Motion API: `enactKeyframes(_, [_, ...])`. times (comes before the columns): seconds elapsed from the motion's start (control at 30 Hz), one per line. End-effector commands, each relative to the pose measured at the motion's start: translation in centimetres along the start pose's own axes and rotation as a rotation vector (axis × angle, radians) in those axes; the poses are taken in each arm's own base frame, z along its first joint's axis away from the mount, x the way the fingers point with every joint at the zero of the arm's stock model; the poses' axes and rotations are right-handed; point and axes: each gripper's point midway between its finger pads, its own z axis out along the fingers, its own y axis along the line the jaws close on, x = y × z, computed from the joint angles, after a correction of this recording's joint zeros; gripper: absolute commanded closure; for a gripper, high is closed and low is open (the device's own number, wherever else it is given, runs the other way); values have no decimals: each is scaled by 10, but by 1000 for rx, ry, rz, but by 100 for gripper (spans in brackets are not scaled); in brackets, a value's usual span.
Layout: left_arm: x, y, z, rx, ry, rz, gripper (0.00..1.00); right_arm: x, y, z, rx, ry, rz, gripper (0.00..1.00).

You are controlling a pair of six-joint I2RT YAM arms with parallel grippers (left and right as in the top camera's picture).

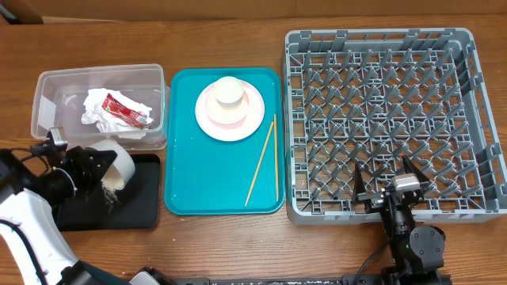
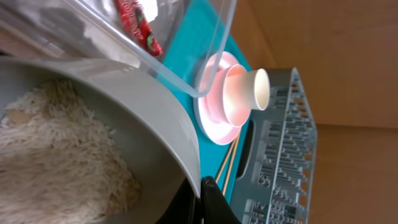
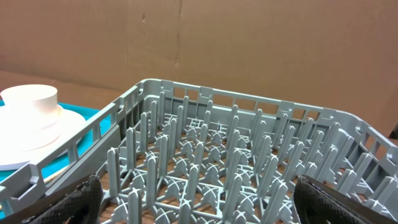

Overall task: Sort waste into correct bins and load items into the dishwasher
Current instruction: 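Lift the rice bowl with the left gripper over the black tray, then tilt the bowl with the left gripper to dump rice onto the black tray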

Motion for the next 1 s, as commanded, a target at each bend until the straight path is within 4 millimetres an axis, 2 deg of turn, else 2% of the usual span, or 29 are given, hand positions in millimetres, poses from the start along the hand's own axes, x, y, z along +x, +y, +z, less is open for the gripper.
enactKeyframes(0.0, [6,-14,3,202,-37,35,96,2,-2,0,12,-1,-3,0])
enactKeyframes(0.17, [9,-4,7,257,-73,45,96,2,-2,0,12,-1,-3,0])
enactKeyframes(0.27, [9,1,3,283,-102,29,96,2,-2,0,12,-1,-3,0])
enactKeyframes(0.53, [-7,6,-32,393,-243,-6,96,2,-2,0,12,-1,-3,0])
enactKeyframes(0.97, [-5,-16,-48,563,-282,50,96,2,-2,0,12,-1,-3,0])
